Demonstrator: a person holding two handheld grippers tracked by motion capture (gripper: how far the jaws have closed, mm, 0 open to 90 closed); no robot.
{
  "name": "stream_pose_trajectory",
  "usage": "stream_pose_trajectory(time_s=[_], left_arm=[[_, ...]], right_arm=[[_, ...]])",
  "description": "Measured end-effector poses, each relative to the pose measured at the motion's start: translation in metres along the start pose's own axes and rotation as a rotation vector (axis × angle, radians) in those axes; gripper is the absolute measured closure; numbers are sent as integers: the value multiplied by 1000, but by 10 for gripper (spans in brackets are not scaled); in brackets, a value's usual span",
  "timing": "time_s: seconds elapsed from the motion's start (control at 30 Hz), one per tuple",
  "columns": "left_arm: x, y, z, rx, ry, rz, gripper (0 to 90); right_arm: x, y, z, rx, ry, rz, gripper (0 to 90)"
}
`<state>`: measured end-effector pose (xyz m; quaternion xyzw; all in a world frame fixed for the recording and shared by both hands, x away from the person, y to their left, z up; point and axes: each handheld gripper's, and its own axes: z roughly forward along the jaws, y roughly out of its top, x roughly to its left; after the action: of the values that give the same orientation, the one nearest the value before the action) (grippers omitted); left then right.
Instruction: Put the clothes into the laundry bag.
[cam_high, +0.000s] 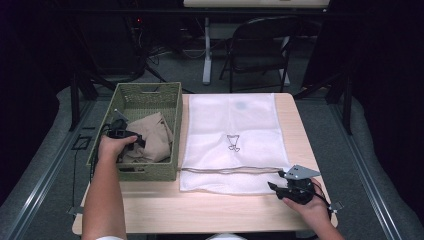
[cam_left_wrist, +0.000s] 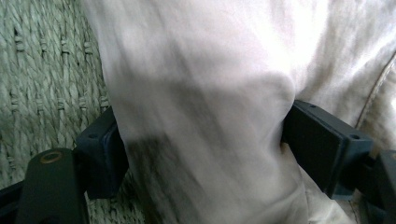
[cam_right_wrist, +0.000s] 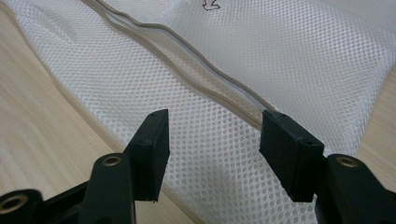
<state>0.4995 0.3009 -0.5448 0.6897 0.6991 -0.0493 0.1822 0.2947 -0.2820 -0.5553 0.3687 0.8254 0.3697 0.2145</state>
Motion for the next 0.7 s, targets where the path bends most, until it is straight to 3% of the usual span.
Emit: stream_pose_trajectory(time_s=[0.37, 0.5, 0.7], left_arm=[[2, 0, -1, 3, -20, -2, 256], [0, 0, -2, -4, -26, -12, 323], [-4, 0, -3, -4, -2, -11, 370]], right_arm=[[0, 0, 1, 0, 3, 0, 423], [0, 0, 1, 1, 1, 0, 423], [0, 0, 1, 3, 0, 1, 422]])
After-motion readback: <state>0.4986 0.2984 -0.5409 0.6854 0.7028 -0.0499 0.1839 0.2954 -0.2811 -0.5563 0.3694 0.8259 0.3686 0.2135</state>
